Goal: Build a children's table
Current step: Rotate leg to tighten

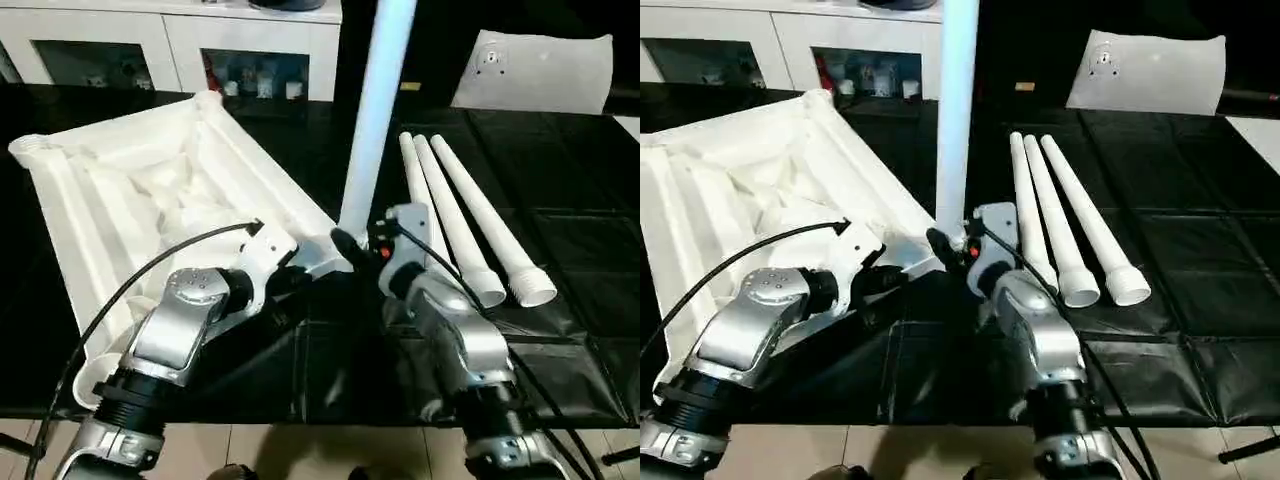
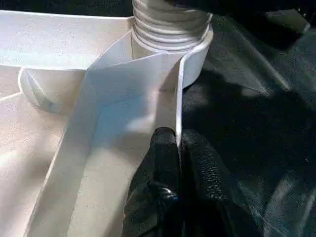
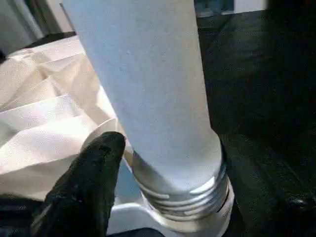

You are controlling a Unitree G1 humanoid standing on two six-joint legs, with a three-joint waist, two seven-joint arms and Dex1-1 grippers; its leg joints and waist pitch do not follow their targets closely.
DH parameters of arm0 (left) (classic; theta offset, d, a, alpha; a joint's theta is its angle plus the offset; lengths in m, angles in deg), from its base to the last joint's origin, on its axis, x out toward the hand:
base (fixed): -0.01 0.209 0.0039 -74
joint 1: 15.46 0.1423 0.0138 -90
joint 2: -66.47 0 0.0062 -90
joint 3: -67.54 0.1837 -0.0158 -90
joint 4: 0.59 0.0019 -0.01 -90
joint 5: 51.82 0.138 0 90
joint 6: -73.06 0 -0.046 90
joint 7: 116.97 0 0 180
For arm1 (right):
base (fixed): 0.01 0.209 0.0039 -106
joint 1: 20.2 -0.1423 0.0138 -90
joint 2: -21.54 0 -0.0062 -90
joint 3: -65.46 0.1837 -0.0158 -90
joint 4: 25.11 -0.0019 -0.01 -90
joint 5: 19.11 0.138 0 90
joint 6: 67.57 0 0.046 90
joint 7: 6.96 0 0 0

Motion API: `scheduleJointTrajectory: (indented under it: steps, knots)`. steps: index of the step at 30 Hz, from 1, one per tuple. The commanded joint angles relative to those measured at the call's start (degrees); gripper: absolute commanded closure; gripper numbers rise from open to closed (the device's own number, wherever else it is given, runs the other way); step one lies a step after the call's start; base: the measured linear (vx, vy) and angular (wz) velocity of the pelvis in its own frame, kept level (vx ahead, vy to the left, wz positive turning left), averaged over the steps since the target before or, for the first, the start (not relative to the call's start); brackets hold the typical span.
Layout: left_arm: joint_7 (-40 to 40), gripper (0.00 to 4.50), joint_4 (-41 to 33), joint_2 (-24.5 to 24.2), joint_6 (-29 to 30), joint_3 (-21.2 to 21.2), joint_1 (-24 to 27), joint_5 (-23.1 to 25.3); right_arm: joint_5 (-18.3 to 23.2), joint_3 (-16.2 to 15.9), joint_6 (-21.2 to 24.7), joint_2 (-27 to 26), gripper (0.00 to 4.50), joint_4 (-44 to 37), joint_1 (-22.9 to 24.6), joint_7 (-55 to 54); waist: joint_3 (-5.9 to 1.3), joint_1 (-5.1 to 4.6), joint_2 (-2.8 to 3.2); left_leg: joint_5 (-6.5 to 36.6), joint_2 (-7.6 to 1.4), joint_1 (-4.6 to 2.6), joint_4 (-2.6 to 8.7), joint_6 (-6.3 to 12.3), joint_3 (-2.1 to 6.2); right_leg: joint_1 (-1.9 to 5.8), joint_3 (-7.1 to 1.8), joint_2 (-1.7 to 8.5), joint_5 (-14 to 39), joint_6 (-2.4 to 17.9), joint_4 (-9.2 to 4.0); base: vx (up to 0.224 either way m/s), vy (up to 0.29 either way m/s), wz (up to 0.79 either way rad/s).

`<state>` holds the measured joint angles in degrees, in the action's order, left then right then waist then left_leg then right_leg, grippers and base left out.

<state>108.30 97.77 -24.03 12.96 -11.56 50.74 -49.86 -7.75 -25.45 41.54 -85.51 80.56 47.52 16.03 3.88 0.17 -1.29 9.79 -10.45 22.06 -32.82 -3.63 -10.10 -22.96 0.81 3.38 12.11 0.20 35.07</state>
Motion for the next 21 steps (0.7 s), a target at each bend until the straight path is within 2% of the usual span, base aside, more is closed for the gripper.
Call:
scheduleJointTrajectory:
  steps: [1, 10, 16, 17, 19, 20, 21]
  knots:
    - [0.9, 4.50, 0.0, 0.3, -4.4, 0.4, -1.5, -1.5, 1.8, -3.7, 1.7, 0.5, 0.74, -0.1, 2.1, 5.3, -3.24, 0.14, 0.03, 9.0, -2.25, -1.08, 3.38, 2.81, 0.42, 2.66, -1.88, 3.23, 4.7, 11.5, -4.00, 0.000, 0.000, 0.00]
    - [9.6, 4.50, 5.8, -6.2, -12.3, 1.8, -2.7, -1.2, 3.5, -1.9, -1.4, 11.7, 0.05, -5.1, 4.2, 18.4, -3.39, 0.36, -0.40, 8.7, -2.15, -0.86, 3.11, 3.72, 0.38, 2.74, -1.86, 3.39, 5.7, 11.4, -4.08, 0.000, 0.000, 0.00]
    - [20.2, 4.50, 9.2, -10.7, -19.1, 4.5, -3.5, -2.3, 5.7, -2.9, -1.9, 19.5, 0.05, -6.1, 3.2, 30.7, -3.66, 0.57, -0.40, 6.5, -2.25, -1.01, 2.69, 5.68, 0.24, 2.76, -1.77, 3.42, 0.7, 13.5, -3.41, 0.000, 0.000, 0.00]
    - [21.9, 4.50, 10.2, -11.6, -20.4, 5.1, -3.9, -2.2, 5.9, -3.3, -1.9, 20.6, 0.05, -5.9, 2.7, 32.6, -3.62, 0.57, -0.60, 6.4, -2.23, -0.96, 2.66, 5.97, 0.22, 2.77, -1.76, 3.39, 0.5, 13.7, -3.44, 0.000, 0.000, 0.00]
    - [24.1, 4.50, 11.2, -12.4, -22.0, 5.7, -4.2, -2.2, 6.2, -3.8, -1.8, 21.8, 0.05, -5.6, 2.2, 34.7, -3.60, 0.81, -0.57, 6.3, -2.32, -1.02, 2.65, 6.22, 0.21, 2.76, -1.71, 3.48, 0.6, 14.2, -3.30, 0.000, 0.000, 0.00]
    - [25.8, 4.50, 11.8, -13.0, -22.8, 6.0, -4.5, -2.3, 5.9, -4.6, -2.4, 22.8, 0.05, -5.1, 1.6, 37.0, -3.53, 0.79, -0.82, 6.4, -2.40, -1.07, 2.69, 6.15, 0.13, 2.69, -1.73, 3.51, 1.0, 14.2, -3.34, 0.000, 0.000, 0.00]
    - [26.8, 4.50, 12.2, -13.3, -23.1, 6.1, -4.6, -2.5, 5.7, -5.1, -2.8, 23.4, 0.05, -4.7, 1.3, 38.3, -3.57, 0.97, -0.69, 6.6, -2.44, -1.15, 2.65, 6.02, 0.16, 2.71, -1.74, 3.61, 1.7, 14.3, -3.29, 0.000, 0.000, 0.00]
